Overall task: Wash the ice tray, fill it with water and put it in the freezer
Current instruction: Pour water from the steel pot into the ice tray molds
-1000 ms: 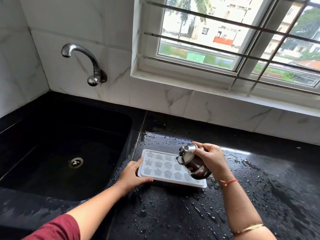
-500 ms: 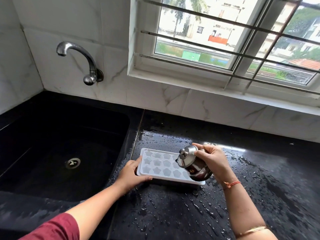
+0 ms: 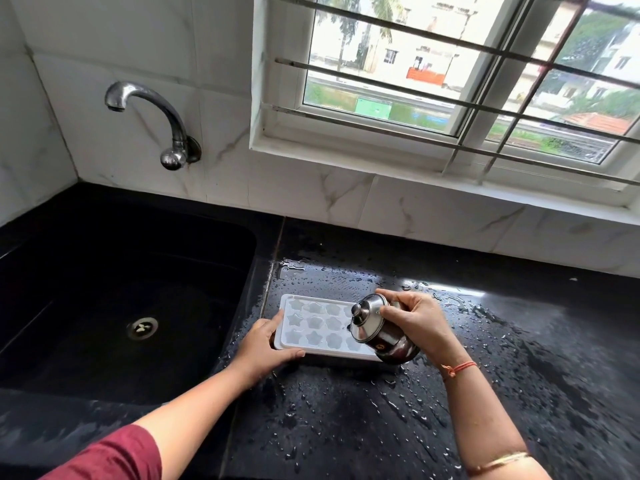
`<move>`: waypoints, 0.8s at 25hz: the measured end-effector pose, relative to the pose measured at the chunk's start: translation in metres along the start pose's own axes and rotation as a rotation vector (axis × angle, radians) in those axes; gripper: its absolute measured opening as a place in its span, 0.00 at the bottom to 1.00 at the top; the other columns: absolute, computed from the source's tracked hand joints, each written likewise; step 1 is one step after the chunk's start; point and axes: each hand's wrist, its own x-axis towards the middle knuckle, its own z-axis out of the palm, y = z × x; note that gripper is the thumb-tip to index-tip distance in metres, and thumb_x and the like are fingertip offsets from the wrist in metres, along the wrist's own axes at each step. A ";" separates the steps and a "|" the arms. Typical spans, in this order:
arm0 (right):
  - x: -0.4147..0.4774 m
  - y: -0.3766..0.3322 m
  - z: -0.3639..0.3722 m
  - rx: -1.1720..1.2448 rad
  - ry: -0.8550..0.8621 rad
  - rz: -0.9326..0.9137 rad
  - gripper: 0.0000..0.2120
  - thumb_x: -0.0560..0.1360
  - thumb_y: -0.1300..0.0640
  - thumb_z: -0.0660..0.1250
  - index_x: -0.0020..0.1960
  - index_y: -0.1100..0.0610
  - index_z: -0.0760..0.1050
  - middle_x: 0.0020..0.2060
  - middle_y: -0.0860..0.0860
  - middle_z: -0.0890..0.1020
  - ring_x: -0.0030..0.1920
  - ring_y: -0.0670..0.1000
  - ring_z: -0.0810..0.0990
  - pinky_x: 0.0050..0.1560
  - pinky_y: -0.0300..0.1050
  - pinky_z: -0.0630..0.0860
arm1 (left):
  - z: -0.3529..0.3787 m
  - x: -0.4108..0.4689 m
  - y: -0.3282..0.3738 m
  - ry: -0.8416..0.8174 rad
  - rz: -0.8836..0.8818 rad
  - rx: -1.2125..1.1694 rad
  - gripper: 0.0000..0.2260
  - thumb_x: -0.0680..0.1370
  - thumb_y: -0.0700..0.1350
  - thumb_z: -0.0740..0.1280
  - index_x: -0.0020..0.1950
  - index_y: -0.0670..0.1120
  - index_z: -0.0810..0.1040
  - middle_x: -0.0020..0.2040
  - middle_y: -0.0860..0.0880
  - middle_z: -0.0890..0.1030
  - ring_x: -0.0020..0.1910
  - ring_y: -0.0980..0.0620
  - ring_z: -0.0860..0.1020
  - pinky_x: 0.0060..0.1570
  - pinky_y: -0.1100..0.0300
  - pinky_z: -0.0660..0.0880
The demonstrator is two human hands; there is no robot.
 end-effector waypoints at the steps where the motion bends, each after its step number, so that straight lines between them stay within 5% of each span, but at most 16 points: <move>1: -0.001 -0.001 0.000 0.006 0.001 0.001 0.10 0.70 0.66 0.69 0.47 0.53 0.81 0.48 0.48 0.82 0.40 0.43 0.80 0.40 0.35 0.79 | 0.000 0.000 0.000 0.000 0.002 0.003 0.42 0.65 0.51 0.77 0.74 0.51 0.59 0.54 0.51 0.69 0.57 0.52 0.72 0.59 0.61 0.68; 12: -0.002 0.004 0.000 0.018 0.012 0.020 0.09 0.70 0.69 0.68 0.51 0.67 0.80 0.49 0.52 0.81 0.33 0.37 0.80 0.32 0.30 0.76 | -0.002 -0.002 0.003 -0.010 0.016 0.001 0.41 0.65 0.51 0.76 0.74 0.51 0.60 0.55 0.50 0.70 0.56 0.53 0.71 0.57 0.64 0.67; 20: -0.006 0.009 0.000 0.245 0.085 0.102 0.07 0.71 0.71 0.66 0.48 0.71 0.78 0.52 0.56 0.82 0.39 0.49 0.80 0.35 0.36 0.80 | -0.003 -0.005 0.006 -0.021 0.023 -0.024 0.40 0.66 0.48 0.76 0.74 0.50 0.59 0.55 0.50 0.69 0.56 0.53 0.71 0.57 0.66 0.66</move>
